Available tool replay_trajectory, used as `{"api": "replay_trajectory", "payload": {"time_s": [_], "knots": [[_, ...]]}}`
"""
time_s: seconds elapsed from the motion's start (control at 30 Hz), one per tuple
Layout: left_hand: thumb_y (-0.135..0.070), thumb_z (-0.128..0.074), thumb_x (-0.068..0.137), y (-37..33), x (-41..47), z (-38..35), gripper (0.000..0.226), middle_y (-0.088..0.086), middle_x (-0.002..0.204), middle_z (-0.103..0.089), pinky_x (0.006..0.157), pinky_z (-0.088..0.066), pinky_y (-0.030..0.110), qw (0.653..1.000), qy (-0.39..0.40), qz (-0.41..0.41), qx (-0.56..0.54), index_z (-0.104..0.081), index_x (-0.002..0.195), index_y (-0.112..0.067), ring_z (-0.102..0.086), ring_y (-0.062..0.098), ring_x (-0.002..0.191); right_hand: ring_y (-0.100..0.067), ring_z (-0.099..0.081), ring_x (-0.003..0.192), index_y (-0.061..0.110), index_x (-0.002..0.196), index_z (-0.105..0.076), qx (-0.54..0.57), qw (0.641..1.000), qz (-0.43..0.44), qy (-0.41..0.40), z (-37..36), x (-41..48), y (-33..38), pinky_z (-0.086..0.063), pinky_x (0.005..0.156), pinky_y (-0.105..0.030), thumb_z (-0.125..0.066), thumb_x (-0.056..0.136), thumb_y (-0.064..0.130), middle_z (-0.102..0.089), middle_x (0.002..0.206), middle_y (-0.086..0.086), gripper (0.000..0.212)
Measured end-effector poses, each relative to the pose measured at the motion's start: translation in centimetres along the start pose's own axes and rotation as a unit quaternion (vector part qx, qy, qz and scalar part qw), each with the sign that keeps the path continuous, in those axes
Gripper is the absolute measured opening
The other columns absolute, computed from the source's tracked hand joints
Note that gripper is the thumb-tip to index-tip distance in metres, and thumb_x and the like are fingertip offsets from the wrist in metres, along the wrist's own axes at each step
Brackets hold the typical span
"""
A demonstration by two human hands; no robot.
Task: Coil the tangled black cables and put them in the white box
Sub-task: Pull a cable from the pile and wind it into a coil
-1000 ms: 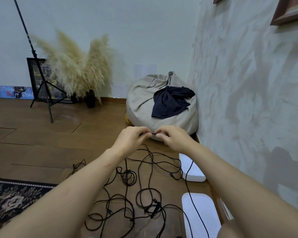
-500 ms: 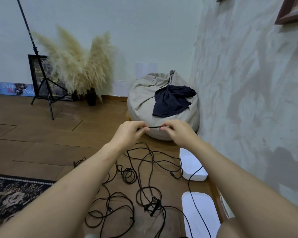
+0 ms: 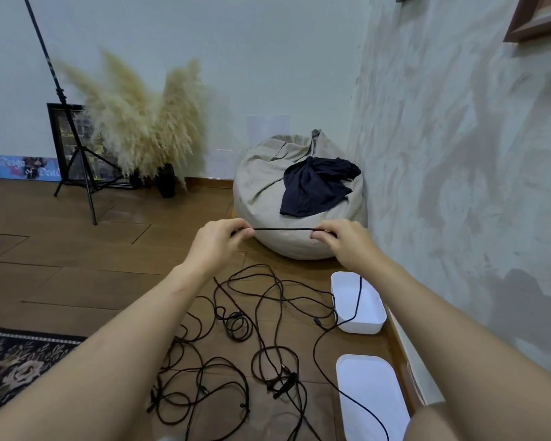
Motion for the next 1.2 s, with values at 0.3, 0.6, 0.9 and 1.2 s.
{"api": "replay_trajectory", "payload": {"time_s": [0.3,0.6,0.9,1.2], "knots": [[-0.041,-0.06,0.102,-2.8,-0.1,-0.9,0.022,-0.008,0.086,-0.073,0.074,-0.055,0.044,0.997,0.023,-0.077,0.009,-0.075,0.103,-0.025,-0.065,0.012,0.081,-0.008,-0.061,0.084,0.028,0.104,-0.076,0.057,0.998,0.032,0.021,-0.9,0.3,1.1,-0.042,0.07,-0.03,-0.059,0.102,0.036,-0.069,0.087,0.013,0.019],[-0.038,-0.058,0.103,-4.0,-0.2,-1.5,0.02,-0.008,0.087,-0.073,0.07,-0.055,0.044,0.992,0.036,-0.114,0.041,-0.074,0.107,-0.026,-0.065,0.014,0.08,-0.006,-0.059,0.076,0.033,0.113,-0.072,0.083,0.993,0.029,0.079,-1.8,0.1,1.1,-0.043,0.068,-0.03,-0.062,0.098,0.044,-0.064,0.074,0.012,0.021],[-0.04,-0.056,0.104,-2.3,0.0,-0.4,0.023,-0.009,0.087,-0.073,0.07,-0.055,0.043,0.994,0.014,-0.09,0.064,-0.073,0.108,-0.026,-0.066,0.016,0.08,-0.014,-0.062,0.082,0.032,0.108,-0.073,0.062,0.997,-0.008,0.053,-0.6,0.1,-0.5,-0.044,0.068,-0.03,-0.06,0.101,0.038,-0.066,0.082,0.007,0.016],[-0.04,-0.056,0.104,-1.8,-0.1,-0.2,0.022,-0.01,0.084,-0.071,0.072,-0.054,0.041,0.998,0.01,-0.051,0.036,-0.074,0.106,-0.027,-0.063,0.014,0.079,-0.016,-0.061,0.09,0.027,0.107,-0.075,0.013,1.0,-0.006,0.018,0.1,0.1,-0.4,-0.039,0.068,-0.031,-0.059,0.102,0.038,-0.07,0.092,0.006,0.02]]}}
Point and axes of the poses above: each hand's wrist, its own x-axis towards the middle knuckle, its own z-axis out of the back of the hand, y = z × x, the point moved 4 cm from there along x, towards the middle knuckle
